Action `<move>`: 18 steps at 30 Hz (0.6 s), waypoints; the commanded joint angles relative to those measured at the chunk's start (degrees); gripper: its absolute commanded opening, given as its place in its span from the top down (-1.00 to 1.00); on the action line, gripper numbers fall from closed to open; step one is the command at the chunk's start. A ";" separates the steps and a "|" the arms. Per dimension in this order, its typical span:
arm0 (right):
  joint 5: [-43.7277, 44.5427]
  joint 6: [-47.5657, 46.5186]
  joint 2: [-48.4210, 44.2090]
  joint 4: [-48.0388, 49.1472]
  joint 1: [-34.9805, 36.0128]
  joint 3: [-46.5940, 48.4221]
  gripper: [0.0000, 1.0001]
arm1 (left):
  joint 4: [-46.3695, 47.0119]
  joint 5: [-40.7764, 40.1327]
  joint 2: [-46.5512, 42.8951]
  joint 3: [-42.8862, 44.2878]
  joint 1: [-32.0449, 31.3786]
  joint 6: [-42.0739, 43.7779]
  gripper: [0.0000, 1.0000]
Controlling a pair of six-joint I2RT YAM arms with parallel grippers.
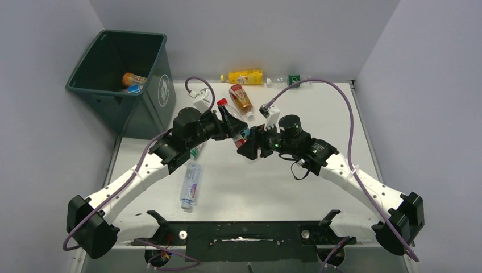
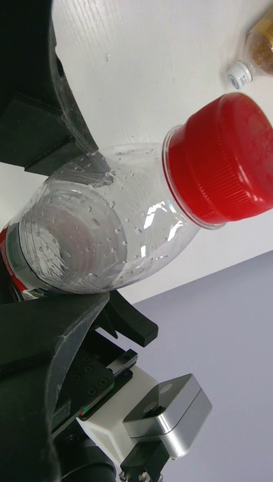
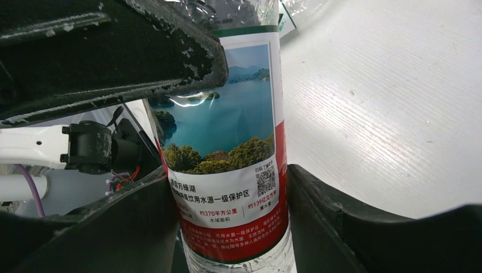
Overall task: Put the plastic bottles in the bin
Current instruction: Pick up the plastic bottle at the center of the board.
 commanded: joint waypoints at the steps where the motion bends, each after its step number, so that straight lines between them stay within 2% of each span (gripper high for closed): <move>1: 1.43 0.04 -1.63 2.39 0.10 2.15 -0.21 | -1.31 -2.48 -0.23 4.73 0.60 4.07 -0.12; 6: 1.51 0.30 -2.33 1.62 0.14 2.52 -0.60 | -4.34 -2.10 0.84 8.42 2.13 6.79 -0.10; 8: 1.74 0.47 -3.12 1.26 0.12 2.45 -0.83 | -5.67 -0.68 1.53 10.61 3.90 7.84 -0.09; 10: 1.93 0.65 -4.03 0.76 0.15 2.35 -0.98 | -7.03 0.80 2.19 12.69 6.05 8.85 -0.09; 18: 3.81 0.92 -7.13 -1.53 0.20 1.46 -0.96 | -13.48 5.54 5.45 24.19 16.83 14.92 -0.10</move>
